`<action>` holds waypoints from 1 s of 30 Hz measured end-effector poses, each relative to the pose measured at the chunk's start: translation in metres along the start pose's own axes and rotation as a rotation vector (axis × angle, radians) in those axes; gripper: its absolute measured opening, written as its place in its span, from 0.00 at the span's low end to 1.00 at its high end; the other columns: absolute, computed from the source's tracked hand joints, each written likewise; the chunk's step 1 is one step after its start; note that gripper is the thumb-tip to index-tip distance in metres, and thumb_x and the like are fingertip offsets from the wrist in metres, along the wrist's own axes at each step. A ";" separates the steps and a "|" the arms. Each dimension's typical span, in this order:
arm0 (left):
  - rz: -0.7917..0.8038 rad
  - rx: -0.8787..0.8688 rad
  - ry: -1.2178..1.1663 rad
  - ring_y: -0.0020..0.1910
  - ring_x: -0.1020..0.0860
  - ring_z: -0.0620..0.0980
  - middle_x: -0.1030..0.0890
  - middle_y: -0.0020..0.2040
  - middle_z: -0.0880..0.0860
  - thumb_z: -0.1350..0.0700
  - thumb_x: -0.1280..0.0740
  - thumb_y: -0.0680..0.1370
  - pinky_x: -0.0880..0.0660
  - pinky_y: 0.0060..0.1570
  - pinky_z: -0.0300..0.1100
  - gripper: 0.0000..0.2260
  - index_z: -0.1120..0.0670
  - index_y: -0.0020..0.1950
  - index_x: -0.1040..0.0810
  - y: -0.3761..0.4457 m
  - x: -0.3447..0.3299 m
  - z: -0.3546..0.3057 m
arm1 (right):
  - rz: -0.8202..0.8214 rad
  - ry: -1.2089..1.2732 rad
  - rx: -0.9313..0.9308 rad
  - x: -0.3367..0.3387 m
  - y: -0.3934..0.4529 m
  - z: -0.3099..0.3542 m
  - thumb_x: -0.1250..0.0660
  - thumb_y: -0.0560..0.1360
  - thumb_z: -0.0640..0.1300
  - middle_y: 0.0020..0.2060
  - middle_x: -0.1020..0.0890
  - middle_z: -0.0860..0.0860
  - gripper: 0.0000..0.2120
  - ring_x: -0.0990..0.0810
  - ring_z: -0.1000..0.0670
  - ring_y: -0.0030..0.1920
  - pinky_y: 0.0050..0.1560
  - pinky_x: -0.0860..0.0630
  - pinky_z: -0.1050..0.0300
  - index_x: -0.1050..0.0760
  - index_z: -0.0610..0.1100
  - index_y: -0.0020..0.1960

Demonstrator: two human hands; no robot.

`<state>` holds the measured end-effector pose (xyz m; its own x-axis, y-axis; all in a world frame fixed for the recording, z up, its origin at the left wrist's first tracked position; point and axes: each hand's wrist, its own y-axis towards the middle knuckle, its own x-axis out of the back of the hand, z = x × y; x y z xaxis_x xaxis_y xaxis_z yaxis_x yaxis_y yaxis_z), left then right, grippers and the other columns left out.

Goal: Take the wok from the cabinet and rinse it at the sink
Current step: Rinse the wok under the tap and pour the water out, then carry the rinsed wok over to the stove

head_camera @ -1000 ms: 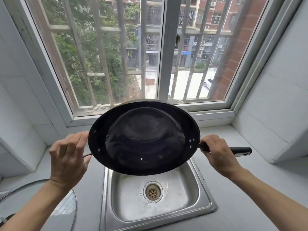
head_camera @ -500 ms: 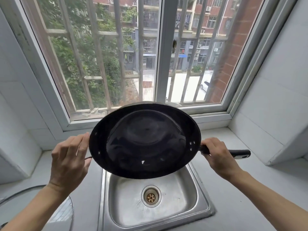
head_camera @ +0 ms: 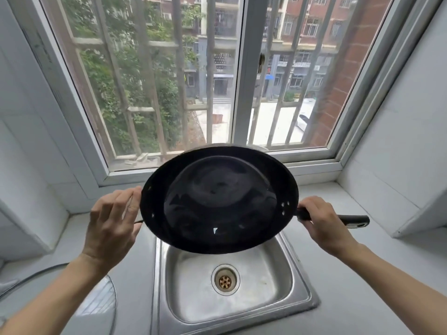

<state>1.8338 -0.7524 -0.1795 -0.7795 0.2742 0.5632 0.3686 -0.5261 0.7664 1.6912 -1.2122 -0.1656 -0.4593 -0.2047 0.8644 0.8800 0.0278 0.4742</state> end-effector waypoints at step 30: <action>0.496 -0.105 -0.518 0.61 0.28 0.63 0.24 0.64 0.60 0.55 0.15 0.51 0.28 0.60 0.61 0.53 0.60 0.73 0.32 0.095 0.032 -0.074 | -0.037 -0.307 0.067 0.132 -0.092 -0.063 0.28 0.72 0.36 0.43 0.20 0.47 0.11 0.24 0.43 0.39 0.42 0.28 0.48 0.22 0.40 0.53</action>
<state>1.8066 -0.8531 -0.1120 -0.1837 0.3150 0.9311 0.5457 -0.7552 0.3632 1.5569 -1.3032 -0.1057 -0.5149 0.0976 0.8517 0.8568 0.0921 0.5074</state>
